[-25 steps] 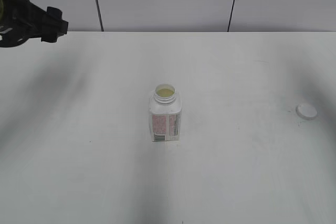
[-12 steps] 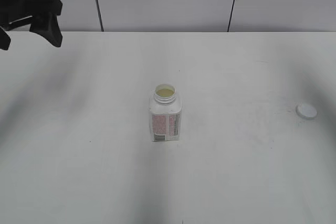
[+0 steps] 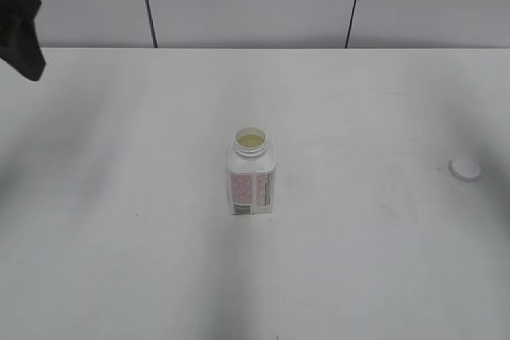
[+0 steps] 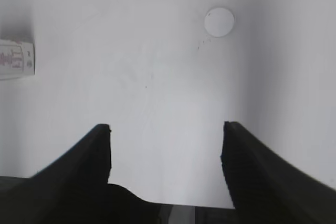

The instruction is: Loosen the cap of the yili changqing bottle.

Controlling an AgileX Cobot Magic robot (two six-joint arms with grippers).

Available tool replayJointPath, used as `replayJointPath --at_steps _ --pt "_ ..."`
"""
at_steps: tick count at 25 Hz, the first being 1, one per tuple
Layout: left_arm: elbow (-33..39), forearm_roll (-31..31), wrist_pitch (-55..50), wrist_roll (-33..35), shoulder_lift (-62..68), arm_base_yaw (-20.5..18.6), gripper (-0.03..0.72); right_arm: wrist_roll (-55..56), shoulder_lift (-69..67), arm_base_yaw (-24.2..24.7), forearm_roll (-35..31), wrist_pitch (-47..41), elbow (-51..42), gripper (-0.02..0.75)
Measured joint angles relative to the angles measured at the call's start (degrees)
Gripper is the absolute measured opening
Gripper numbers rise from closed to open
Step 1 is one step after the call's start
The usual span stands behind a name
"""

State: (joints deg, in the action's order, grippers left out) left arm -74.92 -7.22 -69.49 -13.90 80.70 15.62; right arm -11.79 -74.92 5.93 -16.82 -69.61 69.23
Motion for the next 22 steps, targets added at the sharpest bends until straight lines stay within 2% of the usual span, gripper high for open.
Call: replayJointPath --at_steps 5,9,22 --pt "7.8 -2.4 -0.3 0.0 -13.1 0.0 0.585 0.3 8.9 0.0 0.0 0.0 -9.4 0.522" --pt "14.5 -1.1 -0.4 0.0 -24.8 0.0 0.585 0.3 16.8 0.0 -0.1 -0.1 -15.0 0.522" --pt "33.2 -1.0 -0.1 0.7 -60.4 0.0 0.583 0.4 44.1 0.0 -0.4 -0.3 -24.9 0.522"
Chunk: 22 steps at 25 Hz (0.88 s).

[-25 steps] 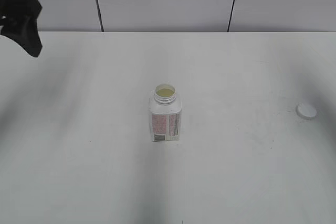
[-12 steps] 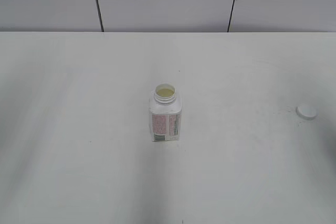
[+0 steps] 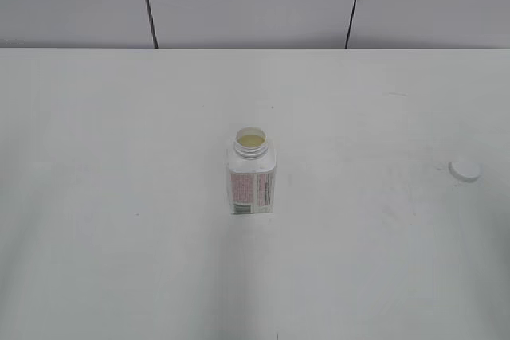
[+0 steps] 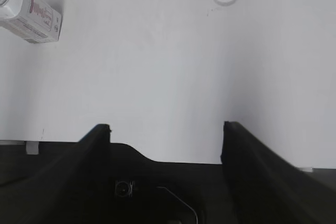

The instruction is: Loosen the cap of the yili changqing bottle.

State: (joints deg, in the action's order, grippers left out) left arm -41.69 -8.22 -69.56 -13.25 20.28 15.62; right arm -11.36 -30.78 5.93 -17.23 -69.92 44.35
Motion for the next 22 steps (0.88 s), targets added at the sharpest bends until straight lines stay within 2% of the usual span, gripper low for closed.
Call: replayJointPath --at_steps 5,11,22 --pt "6.1 0.0 2.2 4.7 -9.9 0.0 0.583 -0.9 8.5 0.0 -0.1 0.0 -3.7 0.522" --pt "10.5 0.1 6.6 5.3 -16.8 0.0 0.582 -3.1 16.5 0.0 0.9 -0.1 -8.0 0.522" --pt "11.7 1.1 9.0 5.9 -20.7 0.0 0.582 -4.0 29.2 0.0 2.0 6.4 -14.2 0.522"
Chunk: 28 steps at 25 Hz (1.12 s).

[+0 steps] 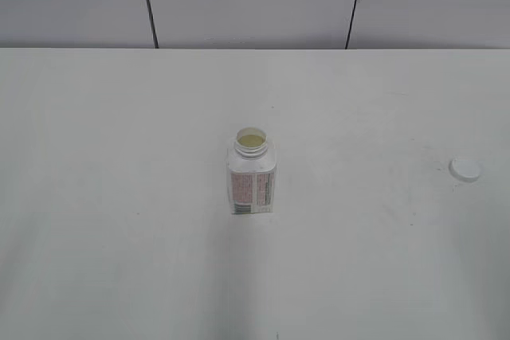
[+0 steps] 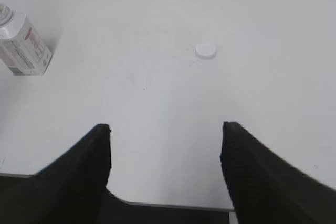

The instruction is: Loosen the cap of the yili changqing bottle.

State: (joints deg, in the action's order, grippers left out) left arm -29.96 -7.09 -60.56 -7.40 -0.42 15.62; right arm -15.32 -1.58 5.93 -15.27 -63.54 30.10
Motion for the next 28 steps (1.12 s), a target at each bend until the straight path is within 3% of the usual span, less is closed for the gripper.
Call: replayJointPath --at_steps 9,17,28 --pt "0.1 2.5 0.0 0.2 0.0 0.0 0.563 0.2 0.8 0.0 4.9 0.3 -0.6 0.522" --pt "0.1 2.7 0.0 0.2 0.0 -0.5 0.561 0.3 1.2 0.0 5.4 0.3 -0.6 0.522" --pt "0.1 2.9 0.0 0.2 0.0 -10.0 0.561 0.4 2.0 -0.5 5.4 0.2 -0.6 0.522"
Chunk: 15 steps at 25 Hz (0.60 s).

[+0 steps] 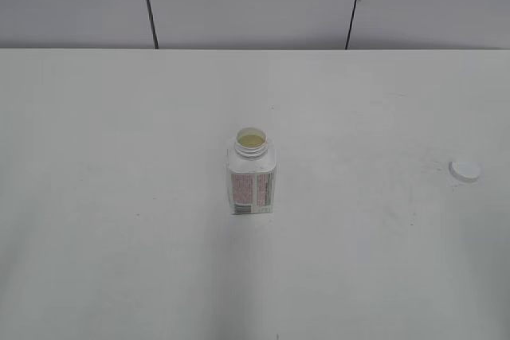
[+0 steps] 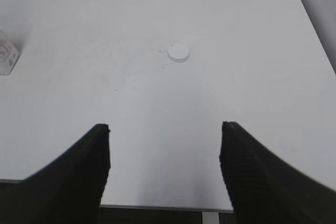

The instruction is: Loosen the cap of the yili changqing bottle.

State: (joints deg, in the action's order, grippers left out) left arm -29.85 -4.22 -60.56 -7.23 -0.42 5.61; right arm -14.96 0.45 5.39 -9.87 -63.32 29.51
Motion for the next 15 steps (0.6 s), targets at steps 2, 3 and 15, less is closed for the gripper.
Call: replayJointPath --at_steps 2,3,15 --pt "0.0 0.0 0.0 0.0 0.0 -1.4 0.561 0.0 0.0 -0.9 0.0 0.0 0.0 0.522" --pt "0.0 0.0 0.0 0.0 0.0 -1.7 0.561 0.0 0.0 -1.5 0.1 0.0 0.0 0.522" --pt "0.0 0.0 0.0 0.0 0.0 -2.8 0.561 -0.1 0.0 -3.3 2.3 0.0 0.0 0.522"
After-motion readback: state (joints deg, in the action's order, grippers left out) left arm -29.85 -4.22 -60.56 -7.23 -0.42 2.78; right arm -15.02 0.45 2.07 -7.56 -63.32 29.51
